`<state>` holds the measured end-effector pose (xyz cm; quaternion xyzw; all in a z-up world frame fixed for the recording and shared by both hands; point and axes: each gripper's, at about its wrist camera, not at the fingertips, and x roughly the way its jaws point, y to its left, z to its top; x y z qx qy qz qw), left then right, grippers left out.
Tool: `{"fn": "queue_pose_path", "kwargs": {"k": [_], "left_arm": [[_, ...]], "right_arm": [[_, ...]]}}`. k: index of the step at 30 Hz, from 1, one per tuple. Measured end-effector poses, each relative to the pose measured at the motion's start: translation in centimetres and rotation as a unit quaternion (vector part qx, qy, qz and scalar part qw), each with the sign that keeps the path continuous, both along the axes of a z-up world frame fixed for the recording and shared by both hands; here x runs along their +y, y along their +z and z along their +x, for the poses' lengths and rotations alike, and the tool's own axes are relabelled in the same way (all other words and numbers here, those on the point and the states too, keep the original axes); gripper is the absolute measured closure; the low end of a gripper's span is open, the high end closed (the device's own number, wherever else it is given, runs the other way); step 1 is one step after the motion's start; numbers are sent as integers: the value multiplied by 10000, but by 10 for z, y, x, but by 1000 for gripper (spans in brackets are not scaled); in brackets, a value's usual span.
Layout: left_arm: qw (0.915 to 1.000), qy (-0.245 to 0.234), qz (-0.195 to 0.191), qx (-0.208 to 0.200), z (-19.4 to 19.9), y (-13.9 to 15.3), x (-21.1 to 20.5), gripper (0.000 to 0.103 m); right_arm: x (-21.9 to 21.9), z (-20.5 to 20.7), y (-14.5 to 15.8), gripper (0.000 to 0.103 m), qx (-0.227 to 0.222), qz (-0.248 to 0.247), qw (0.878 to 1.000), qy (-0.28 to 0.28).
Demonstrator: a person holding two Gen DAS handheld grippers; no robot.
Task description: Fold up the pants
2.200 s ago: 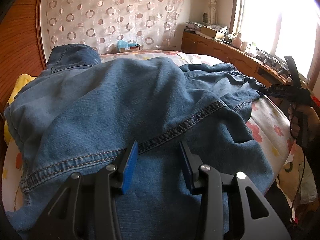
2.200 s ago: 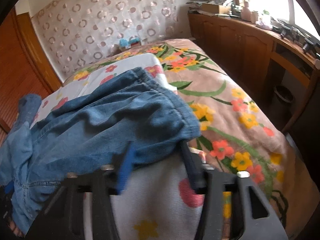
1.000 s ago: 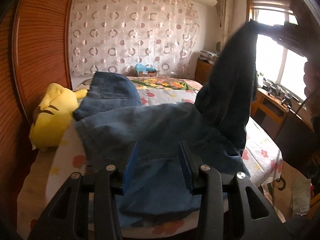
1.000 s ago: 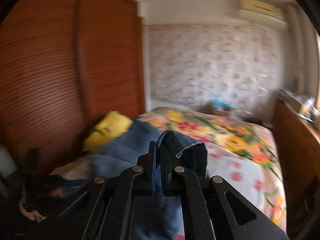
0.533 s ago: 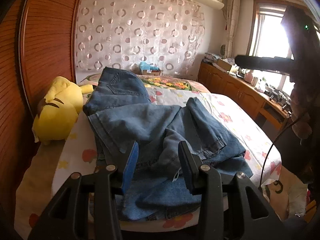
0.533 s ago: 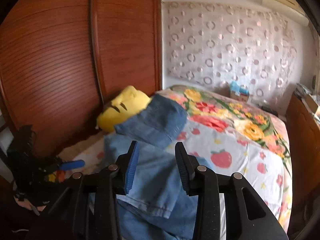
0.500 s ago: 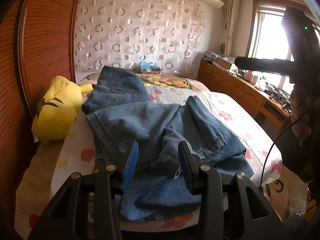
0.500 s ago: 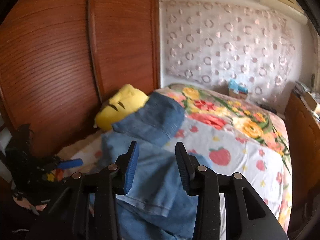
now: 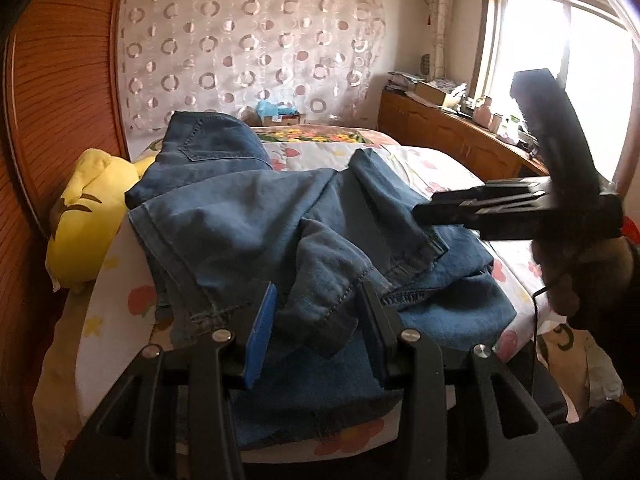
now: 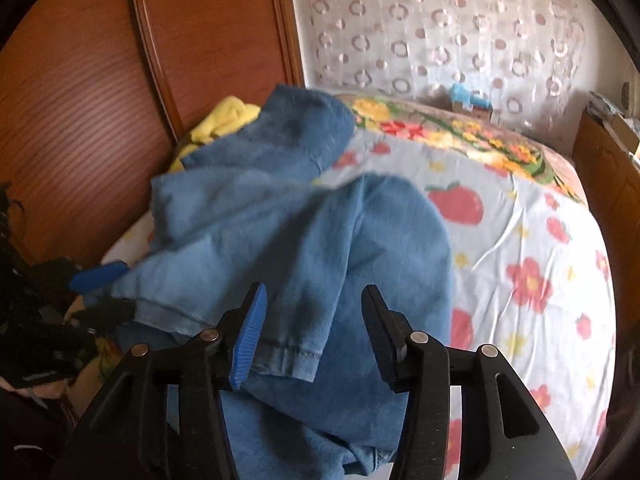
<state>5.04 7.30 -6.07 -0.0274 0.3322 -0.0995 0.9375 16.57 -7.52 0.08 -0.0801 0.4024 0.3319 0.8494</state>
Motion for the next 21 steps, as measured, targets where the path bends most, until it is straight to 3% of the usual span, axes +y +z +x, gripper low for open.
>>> {"fn": "queue_pose_path", "kwargs": {"k": [7, 13, 14, 15, 17, 21], "left_arm": [[9998, -193, -74, -75, -10, 5, -5, 63], [9994, -294, 124, 98, -2, -7, -12, 63], [9994, -268, 128, 170, 2, -11, -11, 63], [9994, -206, 133, 233, 6, -14, -10, 63], [9996, -128, 72, 233, 11, -18, -6, 63], [9997, -195, -104, 40, 7, -11, -3, 84]], "right_arm": [[-4, 0, -19, 52, 194, -1, 9998, -55], [-9, 0, -21, 52, 306, 137, 9994, -42], [-9, 0, -21, 55, 311, 151, 9994, -30], [-9, 0, -21, 72, 326, 197, 9993, 19], [-8, -1, -19, 93, 374, 281, 9988, 159], [-9, -12, 4, 100, -24, 517, 9978, 421]]}}
